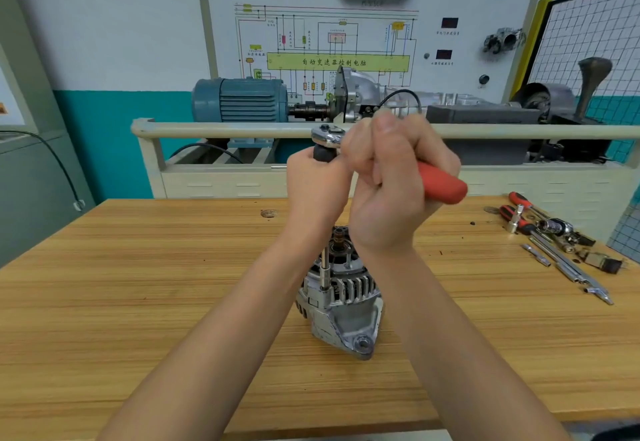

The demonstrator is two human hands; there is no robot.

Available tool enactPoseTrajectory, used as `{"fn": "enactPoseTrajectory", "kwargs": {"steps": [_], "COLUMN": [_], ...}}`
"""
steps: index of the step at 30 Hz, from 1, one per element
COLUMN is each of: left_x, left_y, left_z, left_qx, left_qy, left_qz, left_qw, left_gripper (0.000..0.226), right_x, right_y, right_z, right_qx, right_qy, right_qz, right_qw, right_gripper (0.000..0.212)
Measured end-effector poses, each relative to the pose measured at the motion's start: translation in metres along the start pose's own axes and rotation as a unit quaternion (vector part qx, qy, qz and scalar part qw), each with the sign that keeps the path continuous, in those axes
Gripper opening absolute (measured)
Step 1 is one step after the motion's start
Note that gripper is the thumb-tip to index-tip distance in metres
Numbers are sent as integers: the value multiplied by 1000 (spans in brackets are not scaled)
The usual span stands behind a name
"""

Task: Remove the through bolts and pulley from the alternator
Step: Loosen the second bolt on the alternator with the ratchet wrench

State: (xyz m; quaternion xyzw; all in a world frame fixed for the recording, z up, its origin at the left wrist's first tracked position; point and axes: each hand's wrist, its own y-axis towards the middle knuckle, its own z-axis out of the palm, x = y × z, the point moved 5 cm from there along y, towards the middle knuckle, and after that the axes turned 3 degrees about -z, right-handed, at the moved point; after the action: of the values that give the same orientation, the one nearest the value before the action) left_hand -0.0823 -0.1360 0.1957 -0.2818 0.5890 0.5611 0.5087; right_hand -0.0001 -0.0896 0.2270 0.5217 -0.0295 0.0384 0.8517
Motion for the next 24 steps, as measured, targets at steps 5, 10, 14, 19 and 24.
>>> {"fn": "enactPoseTrajectory", "kwargs": {"steps": [5, 10, 14, 19, 24], "left_x": [3, 2, 3, 5, 4], "left_y": [1, 3, 0, 4, 5], "left_z": [0, 0, 7, 5, -1], "left_qx": [53, 216, 282, 168, 3], "left_qy": [-40, -85, -80, -75, -25], "left_qz": [-22, -47, -73, -70, -21], "left_qw": [998, 971, 953, 980, 999], "left_gripper": [45, 41, 44, 48, 40], "right_x": [-6, -37, -46, -28, -7], "right_y": [13, 26, 26, 21, 4], "right_z": [-9, -32, -41, -31, 0], "right_qx": [-12, -122, -181, -103, -14], "right_qy": [95, 318, 398, 258, 29], "right_qz": [58, 285, 308, 227, 34], "right_qw": [994, 896, 845, 933, 999], "right_gripper": [44, 48, 48, 49, 35]}}
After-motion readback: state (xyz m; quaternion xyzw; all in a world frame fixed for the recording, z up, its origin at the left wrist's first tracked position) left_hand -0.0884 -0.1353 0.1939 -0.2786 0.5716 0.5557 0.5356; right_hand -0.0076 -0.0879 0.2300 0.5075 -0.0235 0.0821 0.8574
